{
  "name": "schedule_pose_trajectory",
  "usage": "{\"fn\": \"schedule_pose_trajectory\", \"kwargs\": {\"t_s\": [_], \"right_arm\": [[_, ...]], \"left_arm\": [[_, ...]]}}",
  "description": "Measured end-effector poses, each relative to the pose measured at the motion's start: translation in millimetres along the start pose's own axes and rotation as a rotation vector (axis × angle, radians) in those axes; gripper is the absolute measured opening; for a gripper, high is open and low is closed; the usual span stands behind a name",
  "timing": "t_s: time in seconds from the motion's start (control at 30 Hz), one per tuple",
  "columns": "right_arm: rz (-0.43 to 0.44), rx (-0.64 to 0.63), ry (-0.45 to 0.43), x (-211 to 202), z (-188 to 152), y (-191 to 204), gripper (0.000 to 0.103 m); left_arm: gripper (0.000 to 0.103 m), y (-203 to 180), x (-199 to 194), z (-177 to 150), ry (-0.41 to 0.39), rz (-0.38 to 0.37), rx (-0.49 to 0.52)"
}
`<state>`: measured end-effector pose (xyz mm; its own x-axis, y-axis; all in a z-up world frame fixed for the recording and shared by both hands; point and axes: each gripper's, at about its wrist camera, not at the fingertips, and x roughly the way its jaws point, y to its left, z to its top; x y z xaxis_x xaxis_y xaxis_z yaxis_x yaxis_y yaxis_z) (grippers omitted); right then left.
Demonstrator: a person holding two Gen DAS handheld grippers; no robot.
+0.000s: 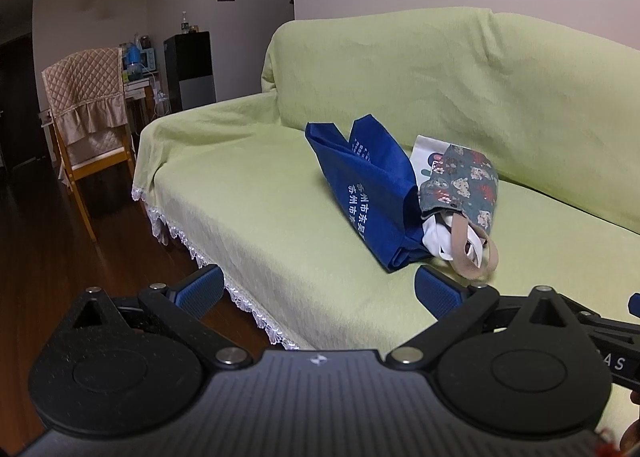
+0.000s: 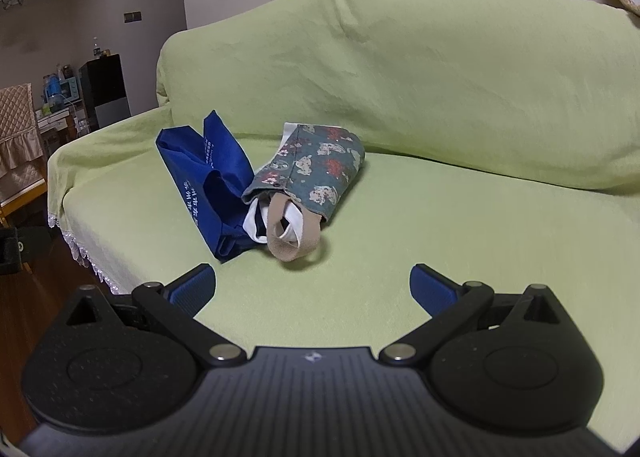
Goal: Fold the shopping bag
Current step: 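Move both grippers toward the blue bag lying on the sofa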
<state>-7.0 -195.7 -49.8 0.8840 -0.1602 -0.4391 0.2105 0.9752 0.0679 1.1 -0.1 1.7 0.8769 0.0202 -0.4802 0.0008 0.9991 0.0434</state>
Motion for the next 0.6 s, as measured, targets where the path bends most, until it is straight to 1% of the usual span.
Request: {"fn": "schedule_pose_trajectory", "kwargs": {"t_s": [0.03, 0.13, 0.37, 0.43, 0.53, 0.6], "right_arm": [[-0.001, 0.013, 0.009, 2, 1, -1, 0.102], [0.001, 0.051, 0.024, 5, 1, -6, 0.102], [-0.006, 0.050, 0.033, 4, -4, -9, 0.102], [-0.005, 0.048, 0.038, 5, -3, -8, 0.102], [-0.002, 0.048, 0.036, 3, -2, -9, 0.102], [-0.001, 0.051, 0.035, 2, -1, -9, 0.102]], "left_arm": [[0.102, 0, 0, 3, 0.010, 0.001, 0.003], [0.102, 1, 0, 7, 0.007, 0.000, 0.001], [0.102, 7, 10, -20, -0.011, 0.005, -0.007], [0.102, 9, 14, -17, 0.001, 0.004, -0.024], [0.102, 8, 14, -23, 0.001, 0.004, -0.026], [0.102, 6, 17, -15, 0.010, 0.004, -0.029]]}}
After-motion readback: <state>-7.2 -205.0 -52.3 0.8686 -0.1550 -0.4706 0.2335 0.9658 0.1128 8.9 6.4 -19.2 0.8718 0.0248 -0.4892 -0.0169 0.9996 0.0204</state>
